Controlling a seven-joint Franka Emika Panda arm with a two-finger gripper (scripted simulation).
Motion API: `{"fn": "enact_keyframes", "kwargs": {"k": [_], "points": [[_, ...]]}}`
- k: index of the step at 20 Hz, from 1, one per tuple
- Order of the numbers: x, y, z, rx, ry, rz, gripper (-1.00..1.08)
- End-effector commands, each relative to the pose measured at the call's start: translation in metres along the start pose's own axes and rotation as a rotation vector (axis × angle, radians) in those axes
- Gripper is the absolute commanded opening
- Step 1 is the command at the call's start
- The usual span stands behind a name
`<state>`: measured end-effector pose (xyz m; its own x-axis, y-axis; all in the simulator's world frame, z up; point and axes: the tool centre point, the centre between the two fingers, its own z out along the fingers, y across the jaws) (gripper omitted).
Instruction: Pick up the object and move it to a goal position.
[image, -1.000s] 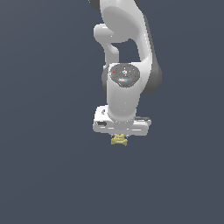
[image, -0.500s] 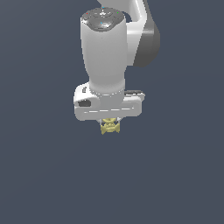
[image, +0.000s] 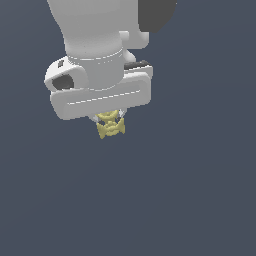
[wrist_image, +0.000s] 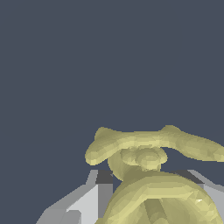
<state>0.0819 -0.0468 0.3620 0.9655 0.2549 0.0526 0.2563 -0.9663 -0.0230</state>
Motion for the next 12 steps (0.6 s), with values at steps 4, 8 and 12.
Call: {"fn": "enact_keyframes", "kwargs": {"k": [4, 8, 12], "points": [[0.001, 0.017, -0.042, 0.006, 0.005, -0.08, -1.0], [0.002, 0.026, -0.065, 0.01, 0.008, -0.123, -1.0], [0.004, 0.034, -0.083, 0.012, 0.01, -0.157, -1.0]]}}
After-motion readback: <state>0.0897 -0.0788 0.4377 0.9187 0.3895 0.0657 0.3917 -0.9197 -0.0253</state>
